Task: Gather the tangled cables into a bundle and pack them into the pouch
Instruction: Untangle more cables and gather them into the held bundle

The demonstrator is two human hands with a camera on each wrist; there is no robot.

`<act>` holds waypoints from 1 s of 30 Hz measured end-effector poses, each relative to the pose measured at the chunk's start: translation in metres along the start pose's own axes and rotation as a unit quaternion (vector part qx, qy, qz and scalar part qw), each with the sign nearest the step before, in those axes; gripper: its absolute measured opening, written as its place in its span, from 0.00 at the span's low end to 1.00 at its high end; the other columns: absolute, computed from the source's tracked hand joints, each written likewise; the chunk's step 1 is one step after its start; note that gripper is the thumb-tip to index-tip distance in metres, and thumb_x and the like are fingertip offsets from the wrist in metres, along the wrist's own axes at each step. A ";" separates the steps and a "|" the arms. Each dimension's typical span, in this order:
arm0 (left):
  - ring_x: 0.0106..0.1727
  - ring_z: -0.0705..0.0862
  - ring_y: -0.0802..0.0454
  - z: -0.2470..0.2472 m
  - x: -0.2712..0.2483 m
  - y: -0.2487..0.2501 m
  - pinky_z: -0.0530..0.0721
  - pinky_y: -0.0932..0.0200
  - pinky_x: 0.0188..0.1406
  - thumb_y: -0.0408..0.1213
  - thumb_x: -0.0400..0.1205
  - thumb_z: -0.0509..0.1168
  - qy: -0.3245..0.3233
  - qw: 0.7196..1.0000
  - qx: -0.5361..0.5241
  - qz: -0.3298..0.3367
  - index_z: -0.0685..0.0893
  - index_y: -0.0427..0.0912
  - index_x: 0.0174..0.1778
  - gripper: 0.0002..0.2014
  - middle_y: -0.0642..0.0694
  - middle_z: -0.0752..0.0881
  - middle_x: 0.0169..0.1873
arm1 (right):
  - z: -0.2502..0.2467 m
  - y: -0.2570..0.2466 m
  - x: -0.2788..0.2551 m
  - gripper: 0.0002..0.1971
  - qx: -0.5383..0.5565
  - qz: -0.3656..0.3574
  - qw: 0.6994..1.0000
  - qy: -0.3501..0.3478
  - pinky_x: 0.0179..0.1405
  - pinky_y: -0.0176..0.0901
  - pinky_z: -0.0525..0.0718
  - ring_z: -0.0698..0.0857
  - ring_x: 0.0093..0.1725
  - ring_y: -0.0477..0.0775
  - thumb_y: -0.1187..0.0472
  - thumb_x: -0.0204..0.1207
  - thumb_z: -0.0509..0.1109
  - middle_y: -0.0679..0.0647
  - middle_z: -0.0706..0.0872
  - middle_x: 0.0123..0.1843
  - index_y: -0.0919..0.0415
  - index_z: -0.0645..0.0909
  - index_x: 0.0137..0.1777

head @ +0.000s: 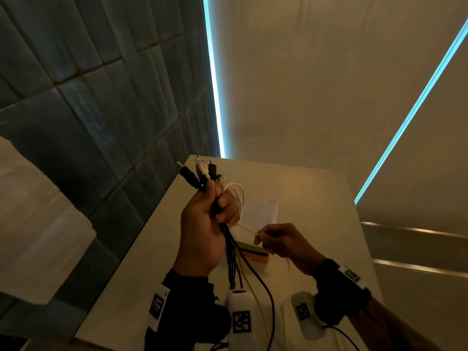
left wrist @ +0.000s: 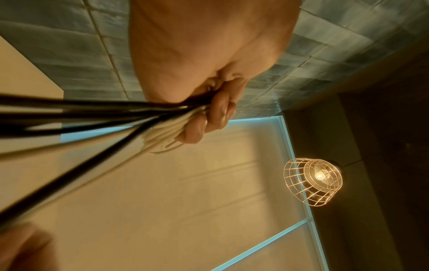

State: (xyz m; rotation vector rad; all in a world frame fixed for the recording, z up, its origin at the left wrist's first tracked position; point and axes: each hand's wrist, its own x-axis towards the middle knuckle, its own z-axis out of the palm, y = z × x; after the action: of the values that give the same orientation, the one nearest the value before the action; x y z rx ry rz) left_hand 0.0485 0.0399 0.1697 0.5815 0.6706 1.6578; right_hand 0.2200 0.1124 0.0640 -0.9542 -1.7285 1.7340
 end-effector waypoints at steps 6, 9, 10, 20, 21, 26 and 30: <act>0.21 0.63 0.58 -0.004 -0.004 0.004 0.61 0.61 0.25 0.44 0.85 0.53 -0.015 1.000 0.017 0.014 0.71 0.44 0.35 0.13 0.50 0.72 0.27 | 0.005 0.039 0.000 0.12 -0.045 0.020 0.998 0.049 0.22 0.28 0.66 0.68 0.23 0.42 0.64 0.82 0.66 0.50 0.74 0.24 0.69 0.85 0.41; 0.22 0.63 0.58 -0.005 -0.006 0.004 0.62 0.61 0.26 0.44 0.86 0.53 -0.009 0.999 0.026 0.023 0.71 0.44 0.35 0.14 0.51 0.71 0.26 | 0.017 0.058 0.001 0.13 -0.032 0.024 0.998 0.053 0.22 0.28 0.67 0.69 0.23 0.41 0.63 0.82 0.66 0.53 0.74 0.26 0.71 0.84 0.40; 0.22 0.62 0.58 -0.006 -0.006 0.005 0.62 0.61 0.25 0.44 0.86 0.53 -0.010 0.999 0.024 0.026 0.71 0.44 0.35 0.14 0.52 0.69 0.25 | 0.021 0.065 0.002 0.13 -0.027 0.028 0.998 0.052 0.23 0.29 0.68 0.70 0.23 0.41 0.62 0.82 0.66 0.53 0.74 0.26 0.70 0.84 0.39; 0.22 0.63 0.58 -0.018 -0.003 0.002 0.63 0.62 0.24 0.43 0.87 0.53 0.078 0.994 0.071 0.003 0.71 0.44 0.36 0.14 0.52 0.69 0.25 | 0.009 0.081 0.012 0.13 -0.100 0.122 0.970 0.184 0.26 0.38 0.69 0.72 0.24 0.46 0.64 0.74 0.72 0.48 0.77 0.22 0.61 0.86 0.27; 0.22 0.64 0.57 -0.019 -0.001 0.001 0.63 0.61 0.24 0.42 0.88 0.53 0.095 0.992 0.086 -0.004 0.71 0.44 0.36 0.14 0.51 0.70 0.25 | 0.006 0.064 0.013 0.11 -0.058 0.100 0.973 0.200 0.24 0.38 0.68 0.71 0.24 0.48 0.64 0.74 0.72 0.51 0.77 0.23 0.66 0.86 0.32; 0.27 0.75 0.52 -0.013 0.000 -0.017 0.69 0.59 0.28 0.41 0.89 0.53 0.149 0.976 0.148 -0.056 0.75 0.42 0.41 0.13 0.44 0.83 0.30 | 0.000 -0.035 0.000 0.08 0.093 -0.068 0.984 0.134 0.24 0.44 0.57 0.68 0.25 0.50 0.63 0.77 0.71 0.56 0.76 0.26 0.69 0.86 0.44; 0.35 0.81 0.47 0.001 -0.001 -0.020 0.74 0.54 0.38 0.42 0.89 0.53 0.116 0.982 0.137 -0.061 0.79 0.38 0.47 0.14 0.38 0.90 0.39 | 0.007 -0.073 -0.016 0.07 0.079 -0.130 0.988 0.021 0.26 0.48 0.57 0.67 0.24 0.50 0.64 0.77 0.71 0.53 0.76 0.25 0.68 0.87 0.43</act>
State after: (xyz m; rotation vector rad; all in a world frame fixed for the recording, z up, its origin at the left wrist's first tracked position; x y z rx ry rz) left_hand 0.0637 0.0415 0.1559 0.5345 1.0963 1.5409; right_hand 0.2159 0.0997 0.1378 -0.6596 -1.5823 1.6384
